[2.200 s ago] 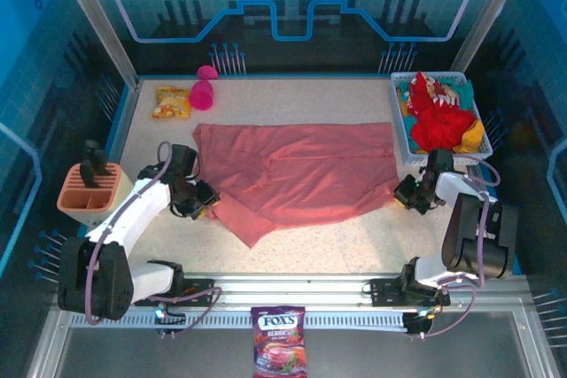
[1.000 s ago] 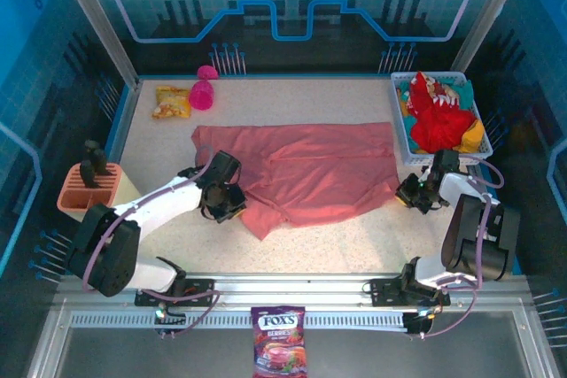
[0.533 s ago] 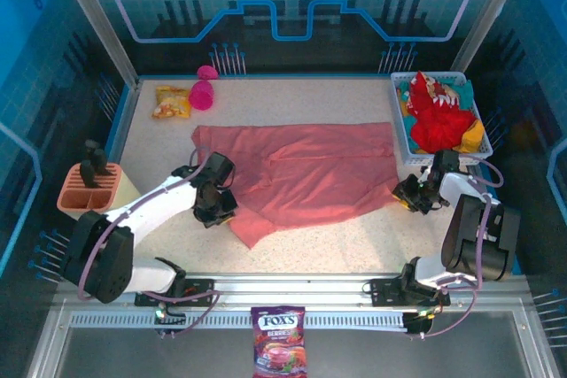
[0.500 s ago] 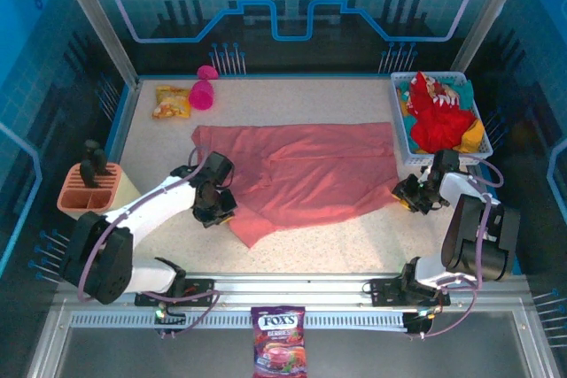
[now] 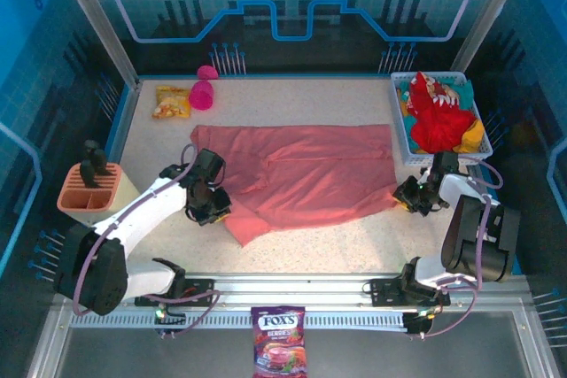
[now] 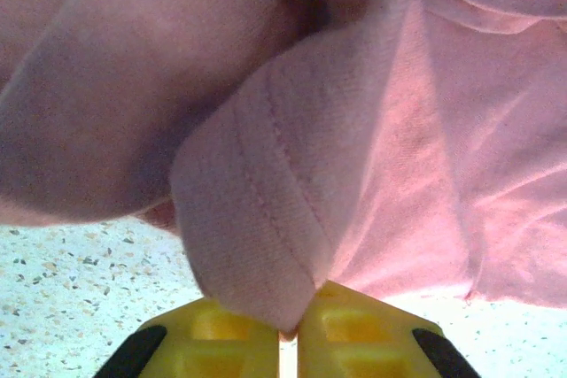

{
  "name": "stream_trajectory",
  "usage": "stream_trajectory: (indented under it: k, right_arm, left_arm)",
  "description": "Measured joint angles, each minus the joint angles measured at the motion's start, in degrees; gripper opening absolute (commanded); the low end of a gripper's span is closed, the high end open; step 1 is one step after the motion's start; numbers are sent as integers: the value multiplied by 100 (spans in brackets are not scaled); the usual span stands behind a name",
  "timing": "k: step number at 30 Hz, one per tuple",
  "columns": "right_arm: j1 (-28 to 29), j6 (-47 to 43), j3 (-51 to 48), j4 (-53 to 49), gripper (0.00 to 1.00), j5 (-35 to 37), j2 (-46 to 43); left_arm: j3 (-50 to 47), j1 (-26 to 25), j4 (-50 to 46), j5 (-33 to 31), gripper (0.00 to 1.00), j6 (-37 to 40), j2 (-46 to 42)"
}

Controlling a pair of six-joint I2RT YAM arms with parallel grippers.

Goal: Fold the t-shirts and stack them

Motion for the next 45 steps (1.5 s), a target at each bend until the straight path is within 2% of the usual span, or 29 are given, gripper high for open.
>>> stream_trajectory:
  k: [2,4,8,13,20,27,34,45]
  right_arm:
    - [0,-4,-37,-4,30,0,0]
    - [0,-46,-81,-22,41,-22,-11]
    - [0,-46,-118,-72,43,-17,-164]
    - [2,9,-271,-111,31,11,-313]
    - [2,44,-304,-160,0,81,-304]
    - [2,24,-295,-177,0,90,-267]
    - [2,20,-212,-188,0,85,-256]
    - [-2,2,-212,-199,0,61,-256]
  left_arm:
    - [0,0,-2,35,18,-2,-55]
    - [0,0,-4,63,18,24,-66]
    - [0,0,-2,114,23,42,-66]
    - [94,7,-76,122,26,81,-66]
    - [490,387,-564,-208,28,483,-66]
    - [715,796,-861,-693,28,859,146]
    - [671,835,-466,-684,28,953,634]
    - [94,835,243,-431,31,793,782]
